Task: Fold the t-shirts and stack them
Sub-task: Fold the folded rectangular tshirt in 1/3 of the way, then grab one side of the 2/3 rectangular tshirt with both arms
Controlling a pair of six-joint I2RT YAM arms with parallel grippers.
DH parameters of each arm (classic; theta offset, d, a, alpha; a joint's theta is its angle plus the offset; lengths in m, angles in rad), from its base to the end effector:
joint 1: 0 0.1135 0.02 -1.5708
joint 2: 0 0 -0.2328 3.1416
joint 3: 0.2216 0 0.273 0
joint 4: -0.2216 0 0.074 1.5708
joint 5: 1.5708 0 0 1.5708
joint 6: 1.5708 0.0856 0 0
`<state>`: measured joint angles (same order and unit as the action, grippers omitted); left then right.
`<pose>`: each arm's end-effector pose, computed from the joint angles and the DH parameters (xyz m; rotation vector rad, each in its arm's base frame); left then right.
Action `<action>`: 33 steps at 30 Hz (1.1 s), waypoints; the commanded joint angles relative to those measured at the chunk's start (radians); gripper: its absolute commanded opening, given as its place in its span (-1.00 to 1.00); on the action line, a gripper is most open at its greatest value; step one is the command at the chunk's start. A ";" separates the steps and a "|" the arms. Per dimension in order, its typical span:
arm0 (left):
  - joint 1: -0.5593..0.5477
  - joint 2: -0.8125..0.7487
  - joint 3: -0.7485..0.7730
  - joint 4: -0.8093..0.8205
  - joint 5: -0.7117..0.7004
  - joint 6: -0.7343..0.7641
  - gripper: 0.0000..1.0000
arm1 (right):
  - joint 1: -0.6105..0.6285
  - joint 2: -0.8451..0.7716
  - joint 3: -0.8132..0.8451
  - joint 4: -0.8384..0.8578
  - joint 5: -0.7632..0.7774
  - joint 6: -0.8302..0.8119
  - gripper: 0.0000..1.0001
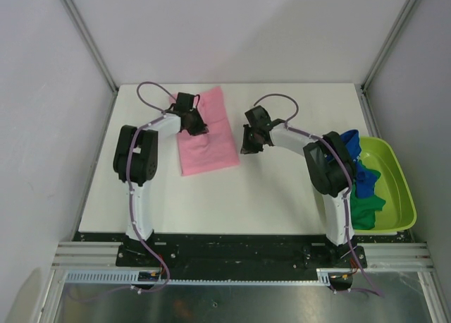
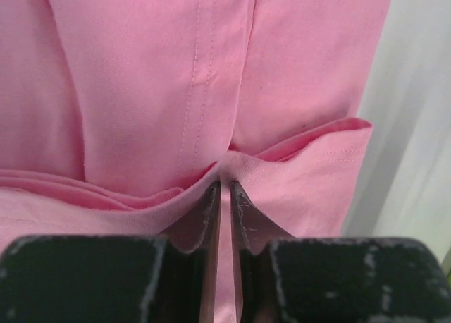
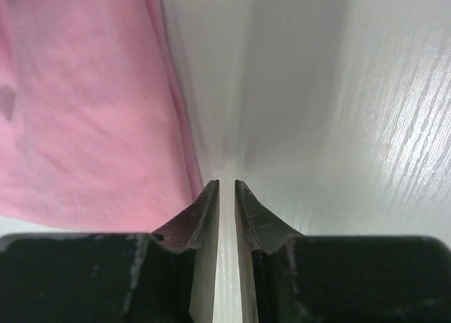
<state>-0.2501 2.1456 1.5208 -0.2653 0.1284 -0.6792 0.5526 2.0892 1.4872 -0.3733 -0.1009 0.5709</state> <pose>0.4795 -0.1338 0.0783 -0.4832 2.4883 -0.5478 0.4024 0.2583 0.0826 -0.0167 2.6377 0.5438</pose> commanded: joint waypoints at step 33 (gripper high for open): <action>0.035 -0.743 -0.800 -0.005 -0.238 -0.088 -0.46 | 0.130 -0.049 -0.062 -0.012 0.082 -0.061 -0.64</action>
<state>-0.2150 1.4696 0.7456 -0.2787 -0.0578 -0.7601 0.6830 2.0377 1.4357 -0.3859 -0.0422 0.5304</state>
